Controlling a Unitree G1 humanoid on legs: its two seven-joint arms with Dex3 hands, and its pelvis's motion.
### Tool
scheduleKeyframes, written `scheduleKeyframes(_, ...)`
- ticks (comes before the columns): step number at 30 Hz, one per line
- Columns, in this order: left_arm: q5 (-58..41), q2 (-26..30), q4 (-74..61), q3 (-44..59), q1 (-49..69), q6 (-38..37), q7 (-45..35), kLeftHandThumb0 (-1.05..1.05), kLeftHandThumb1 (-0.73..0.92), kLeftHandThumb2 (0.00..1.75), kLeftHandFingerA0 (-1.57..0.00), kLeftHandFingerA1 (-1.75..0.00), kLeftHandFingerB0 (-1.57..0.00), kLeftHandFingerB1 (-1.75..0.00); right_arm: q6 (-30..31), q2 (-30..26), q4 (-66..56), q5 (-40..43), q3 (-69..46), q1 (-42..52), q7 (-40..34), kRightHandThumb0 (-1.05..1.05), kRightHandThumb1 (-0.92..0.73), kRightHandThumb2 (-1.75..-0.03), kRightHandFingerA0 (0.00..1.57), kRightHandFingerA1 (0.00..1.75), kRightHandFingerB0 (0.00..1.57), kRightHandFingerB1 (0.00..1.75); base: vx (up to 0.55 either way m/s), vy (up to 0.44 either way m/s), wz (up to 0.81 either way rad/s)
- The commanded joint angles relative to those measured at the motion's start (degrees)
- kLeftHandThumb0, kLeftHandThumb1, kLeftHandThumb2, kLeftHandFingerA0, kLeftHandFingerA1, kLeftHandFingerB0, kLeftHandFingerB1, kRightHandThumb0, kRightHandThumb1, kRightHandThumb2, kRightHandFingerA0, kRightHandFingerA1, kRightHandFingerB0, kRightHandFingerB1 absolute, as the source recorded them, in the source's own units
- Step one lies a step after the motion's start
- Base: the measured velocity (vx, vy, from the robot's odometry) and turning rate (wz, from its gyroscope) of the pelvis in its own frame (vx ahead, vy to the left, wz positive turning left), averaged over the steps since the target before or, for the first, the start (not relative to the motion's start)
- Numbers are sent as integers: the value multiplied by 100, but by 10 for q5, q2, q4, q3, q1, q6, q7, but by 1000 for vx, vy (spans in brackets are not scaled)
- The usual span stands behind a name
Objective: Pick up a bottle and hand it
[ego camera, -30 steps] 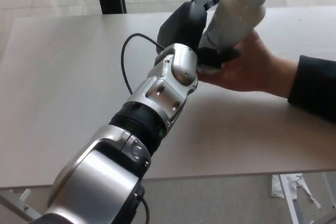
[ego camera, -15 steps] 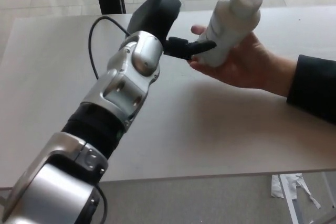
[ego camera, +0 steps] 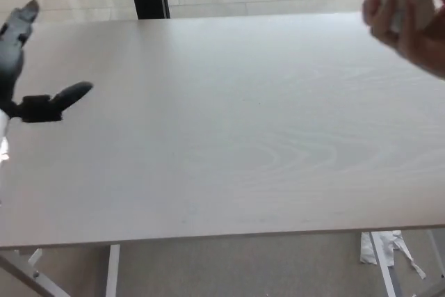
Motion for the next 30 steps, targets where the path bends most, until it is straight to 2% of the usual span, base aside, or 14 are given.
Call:
scheduleKeyframes(1,-177,148,-158,684,302,121,-106,-59,58,58,0,-74,0,-14,29,-24,-17,25,-42,35,1,-70,-60,-59,53,63,37,49,0,0,0)
scheduleKeyframes(4,-204,126,-124,710,316,90,-45,-52,66,58,-3,-82,0,-6,27,-25,-8,30,-47,32,3,-69,-45,-90,48,66,32,56,0,0,0)
scheduleKeyframes(6,-246,104,-53,716,349,42,-14,-55,55,76,-5,-68,0,-1,18,-26,8,29,-49,32,7,-69,-59,-58,50,62,37,50,0,0,0)
scheduleKeyframes(10,-286,63,51,666,397,-14,-28,-68,48,75,-23,-65,0,0,10,-29,25,31,-54,28,9,-68,-60,-59,55,64,37,49,0,0,0)
scheduleKeyframes(12,-287,36,112,624,405,-56,-28,-53,62,58,-13,-65,0,-8,1,-30,38,44,-62,23,20,-70,-47,-89,46,67,31,55,0,0,0)
scheduleKeyframes(13,-280,30,159,601,401,-87,-16,-66,53,80,-42,-74,0,-1,1,-30,39,44,-63,23,20,-66,-60,-58,51,63,37,48,0,0,0)
scheduleKeyframes(14,-263,23,182,576,404,-89,-8,-56,62,59,-46,-69,0,-14,-2,-32,42,35,-60,24,15,-67,-46,-90,50,68,32,57,0,0,0)
scheduleKeyframes(16,-230,11,181,514,436,-31,-60,-61,50,82,-55,-72,-4,-35,-3,-35,49,32,-62,33,23,-76,-49,-89,45,67,32,57,0,0,0)
scheduleKeyframes(19,-239,10,179,501,455,-42,-121,-59,52,56,-40,-62,-29,-42,-1,-37,44,17,-56,31,14,-68,-46,-90,51,70,31,58,0,0,0)
scheduleKeyframes(20,-237,9,169,495,457,-47,-128,-58,52,56,-45,-62,-30,-41,6,-33,37,22,-59,30,9,-67,-62,-59,54,65,36,50,0,0,0)
scheduleKeyframes(21,-236,13,143,485,458,-38,-143,-66,40,79,-63,-69,-28,-50,23,-33,22,27,-58,36,12,-72,-48,-91,45,65,27,56,0,0,0)
scheduleKeyframes(23,-230,28,114,466,458,-28,-165,-62,50,56,-78,-60,-38,-41,25,-36,28,22,-56,37,15,-69,-60,-59,54,62,35,48,0,0,0)
scheduleKeyframes(25,-221,45,91,451,451,-7,-167,-64,39,79,-100,-79,-34,-51,8,-35,45,19,-58,33,20,-68,-46,-90,48,66,31,56,0,0,0)
scheduleKeyframes(30,-223,31,51,421,419,1,-146,-64,45,56,-135,-88,-44,-43,13,-35,36,14,-66,37,9,-70,-62,-59,63,69,36,52,0,0,0)
